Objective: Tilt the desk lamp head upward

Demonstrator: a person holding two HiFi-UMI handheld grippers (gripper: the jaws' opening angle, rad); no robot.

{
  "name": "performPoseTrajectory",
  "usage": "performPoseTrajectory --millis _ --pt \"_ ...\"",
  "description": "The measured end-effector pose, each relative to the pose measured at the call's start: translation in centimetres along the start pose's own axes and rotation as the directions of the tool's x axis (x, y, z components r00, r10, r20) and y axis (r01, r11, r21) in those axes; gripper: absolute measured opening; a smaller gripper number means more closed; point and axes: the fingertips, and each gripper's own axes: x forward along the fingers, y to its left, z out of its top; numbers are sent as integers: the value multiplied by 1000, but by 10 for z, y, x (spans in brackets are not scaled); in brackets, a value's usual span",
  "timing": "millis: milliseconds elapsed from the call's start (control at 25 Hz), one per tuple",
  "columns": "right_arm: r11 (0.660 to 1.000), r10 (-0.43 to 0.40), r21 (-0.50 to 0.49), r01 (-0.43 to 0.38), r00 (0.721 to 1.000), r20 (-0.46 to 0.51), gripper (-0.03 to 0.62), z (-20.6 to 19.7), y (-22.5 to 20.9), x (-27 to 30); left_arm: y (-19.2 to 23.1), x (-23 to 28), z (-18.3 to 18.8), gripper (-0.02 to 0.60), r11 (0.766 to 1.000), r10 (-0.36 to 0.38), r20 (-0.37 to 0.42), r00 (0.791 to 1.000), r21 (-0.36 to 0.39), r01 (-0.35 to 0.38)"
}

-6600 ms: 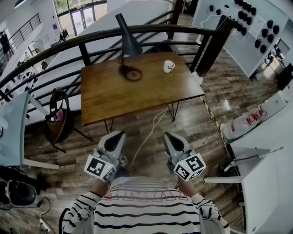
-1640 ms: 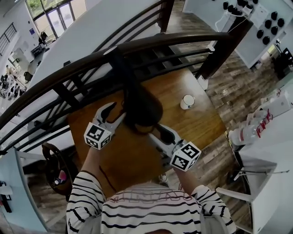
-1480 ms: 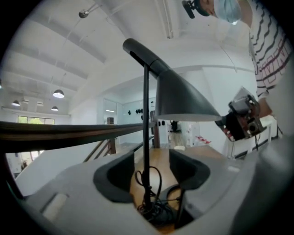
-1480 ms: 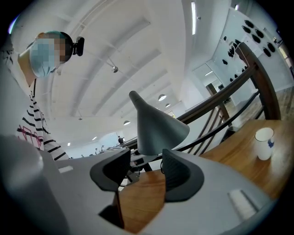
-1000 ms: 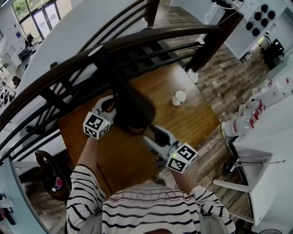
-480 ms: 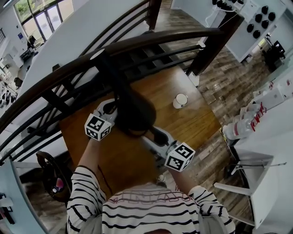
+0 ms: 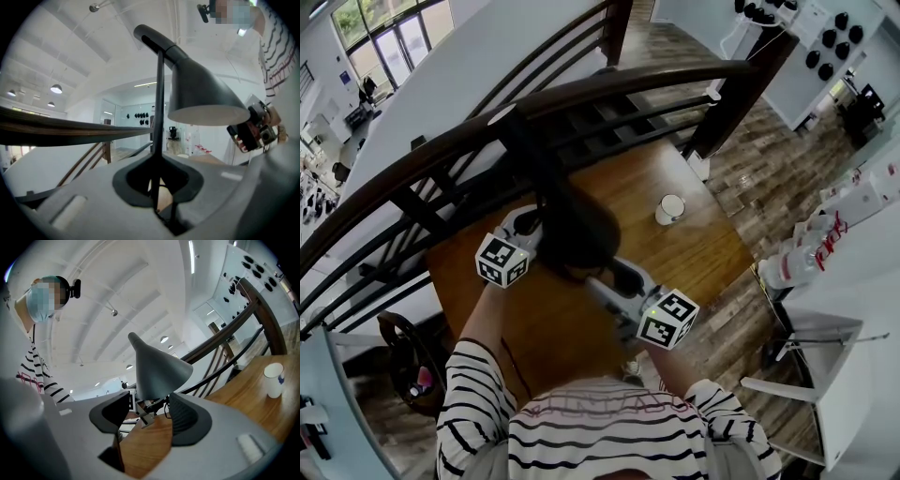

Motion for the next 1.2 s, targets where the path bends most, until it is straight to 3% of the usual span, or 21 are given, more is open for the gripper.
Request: performPoseTrajectory --millis 520,1200 --pt "999 -15 -48 15 1000 11 242 32 24 -36 -4 -5 0 32 1000 9 -4 1000 -11 -9" --pt "958 21 -286 -11 999 31 247 127 91 -87 -10 -8 1 31 999 42 -33 999 -14 -43"
